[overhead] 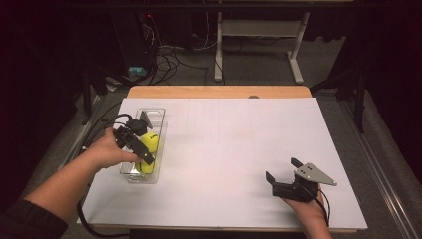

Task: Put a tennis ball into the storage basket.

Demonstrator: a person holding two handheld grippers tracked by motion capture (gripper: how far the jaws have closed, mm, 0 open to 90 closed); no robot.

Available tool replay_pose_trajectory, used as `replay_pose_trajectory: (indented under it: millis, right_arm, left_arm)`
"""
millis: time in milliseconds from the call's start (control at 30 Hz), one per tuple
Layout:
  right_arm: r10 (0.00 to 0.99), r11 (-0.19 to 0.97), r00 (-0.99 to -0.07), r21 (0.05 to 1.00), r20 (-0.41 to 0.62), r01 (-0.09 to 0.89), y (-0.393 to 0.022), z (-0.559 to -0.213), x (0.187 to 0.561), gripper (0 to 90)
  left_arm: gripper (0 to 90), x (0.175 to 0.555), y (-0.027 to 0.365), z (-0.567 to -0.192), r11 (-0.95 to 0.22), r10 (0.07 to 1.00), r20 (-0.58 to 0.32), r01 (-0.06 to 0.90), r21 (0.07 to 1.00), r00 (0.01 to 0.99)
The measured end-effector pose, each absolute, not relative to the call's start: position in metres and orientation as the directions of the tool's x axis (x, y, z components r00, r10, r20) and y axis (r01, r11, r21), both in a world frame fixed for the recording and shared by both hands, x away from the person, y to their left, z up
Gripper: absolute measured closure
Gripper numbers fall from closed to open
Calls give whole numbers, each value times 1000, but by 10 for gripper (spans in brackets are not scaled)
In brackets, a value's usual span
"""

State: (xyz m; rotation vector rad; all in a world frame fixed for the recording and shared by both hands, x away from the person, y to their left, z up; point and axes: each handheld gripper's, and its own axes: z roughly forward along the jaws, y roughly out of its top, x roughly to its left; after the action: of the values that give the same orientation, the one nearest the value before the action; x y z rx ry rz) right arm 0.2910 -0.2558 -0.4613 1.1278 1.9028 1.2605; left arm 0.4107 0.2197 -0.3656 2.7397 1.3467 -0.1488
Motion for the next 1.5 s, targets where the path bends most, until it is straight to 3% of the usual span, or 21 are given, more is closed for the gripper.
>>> replay_pose_trajectory:
  millis: [633, 1500]
  right_arm:
    - [884, 192, -467, 925, -17, 329, -256, -461, 291, 20]
    - [883, 194, -468, 925, -19, 328, -256, -461, 291, 21]
  left_arm:
    - [0, 411, 208, -359, -622, 774, -113, 782, 50, 623]
    - [0, 412, 151, -353, -680, 720, -123, 730, 75, 683]
